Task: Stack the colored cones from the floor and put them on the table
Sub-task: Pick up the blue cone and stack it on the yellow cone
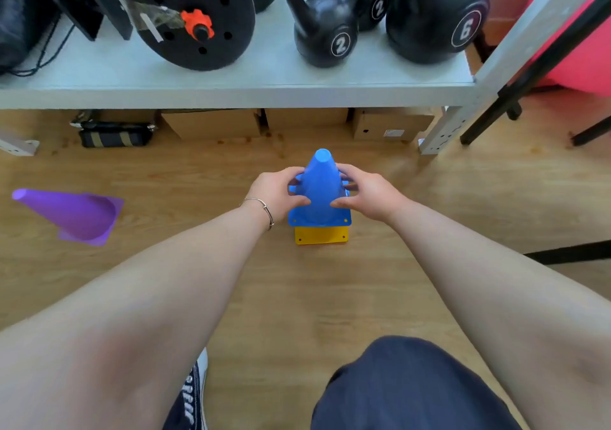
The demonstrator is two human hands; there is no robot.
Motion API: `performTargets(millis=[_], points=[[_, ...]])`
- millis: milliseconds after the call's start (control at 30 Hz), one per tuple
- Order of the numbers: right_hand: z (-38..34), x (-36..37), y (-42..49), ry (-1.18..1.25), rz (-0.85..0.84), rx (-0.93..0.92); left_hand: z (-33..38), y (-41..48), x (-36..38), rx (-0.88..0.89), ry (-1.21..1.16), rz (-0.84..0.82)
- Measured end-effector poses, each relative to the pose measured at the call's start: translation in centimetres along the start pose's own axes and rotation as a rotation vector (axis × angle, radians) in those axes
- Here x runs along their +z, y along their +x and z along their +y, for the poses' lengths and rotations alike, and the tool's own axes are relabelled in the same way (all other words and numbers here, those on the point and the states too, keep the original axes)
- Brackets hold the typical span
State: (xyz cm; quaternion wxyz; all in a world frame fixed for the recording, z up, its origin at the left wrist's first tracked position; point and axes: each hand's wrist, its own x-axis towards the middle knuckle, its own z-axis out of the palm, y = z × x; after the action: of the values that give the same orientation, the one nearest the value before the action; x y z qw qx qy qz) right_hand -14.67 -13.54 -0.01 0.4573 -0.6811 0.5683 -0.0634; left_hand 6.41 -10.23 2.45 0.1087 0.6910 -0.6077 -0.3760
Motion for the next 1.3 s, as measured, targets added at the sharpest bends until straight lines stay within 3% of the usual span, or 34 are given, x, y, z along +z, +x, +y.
performTargets(millis=[367, 767, 1000, 1133, 1300], points=[[4.7, 3.7, 3.0, -0.051, -0.114, 0.078, -4.5, 2.8, 5.4, -0.087, -0.062, -0.079], [6.0, 5.5, 3.4, -0.082, -0.038, 0.121, -5.5, 4.0, 7.0, -0.151, -0.081, -0.136], [4.2, 4.0, 3.8, -0.409, -0.077, 0.13, -4.7, 4.1, 5.5, -0.155, 0.1, -0.216], [2.2, 1.7, 3.7, -0.532, 0.008, 0.145, -4.0, 3.8, 2.5, -0.154, 0.327, -0.143], [-2.1, 0.1, 3.9, -0.686, 0.197, 0.052, -3.7, 2.6, -1.3, -0.193, 0.51, 0.098]])
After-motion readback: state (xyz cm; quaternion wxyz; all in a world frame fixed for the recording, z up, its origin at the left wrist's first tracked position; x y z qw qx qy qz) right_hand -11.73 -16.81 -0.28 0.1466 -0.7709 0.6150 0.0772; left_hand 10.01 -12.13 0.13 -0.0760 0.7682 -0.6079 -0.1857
